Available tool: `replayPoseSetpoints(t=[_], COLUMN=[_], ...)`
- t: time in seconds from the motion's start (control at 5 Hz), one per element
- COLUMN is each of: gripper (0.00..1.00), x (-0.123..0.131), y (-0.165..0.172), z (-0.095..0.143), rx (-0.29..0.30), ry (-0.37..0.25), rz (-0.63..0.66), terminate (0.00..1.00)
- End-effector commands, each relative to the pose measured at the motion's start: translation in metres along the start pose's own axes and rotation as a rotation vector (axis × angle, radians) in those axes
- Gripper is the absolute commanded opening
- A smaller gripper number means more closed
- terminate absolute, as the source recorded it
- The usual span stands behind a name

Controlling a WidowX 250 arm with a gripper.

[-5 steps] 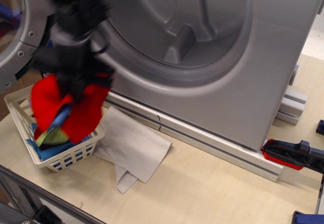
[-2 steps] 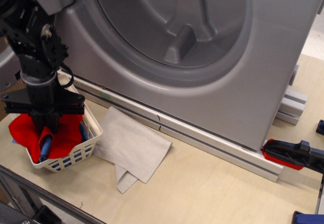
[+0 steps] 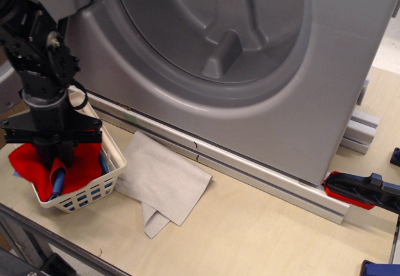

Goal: Take clothes out of laundry machine

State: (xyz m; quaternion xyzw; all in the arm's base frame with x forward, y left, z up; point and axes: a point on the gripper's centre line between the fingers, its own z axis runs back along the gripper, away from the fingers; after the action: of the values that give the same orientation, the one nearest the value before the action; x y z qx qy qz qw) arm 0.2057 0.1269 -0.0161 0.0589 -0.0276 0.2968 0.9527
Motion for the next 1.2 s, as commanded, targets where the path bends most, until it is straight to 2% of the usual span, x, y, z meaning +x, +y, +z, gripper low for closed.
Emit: replayPoseSetpoints(t=[0.0,0.2,0.4,0.6,0.8,1.0], gripper=[1.0,1.0,1.0,1.0,1.0,1.0], x=[0.006,0.007,0.019,0.035,0.038,0.038], y=[-0.003,-0.002,-0.006,-0.013,-0.022,-0.022], z=[0.015,0.022,0.041,0.07,0.09,0.09], rx=[0.003,0.046,0.024,0.011,-0.001,-0.001], ry=[-0.046,-0.029,-0.078,-0.132,-0.149,-0.149], rz=[0.049,0.057,0.046,0.046,0.012,0.012], terminate=[0.0,0.0,0.0,0.0,0.0,0.0])
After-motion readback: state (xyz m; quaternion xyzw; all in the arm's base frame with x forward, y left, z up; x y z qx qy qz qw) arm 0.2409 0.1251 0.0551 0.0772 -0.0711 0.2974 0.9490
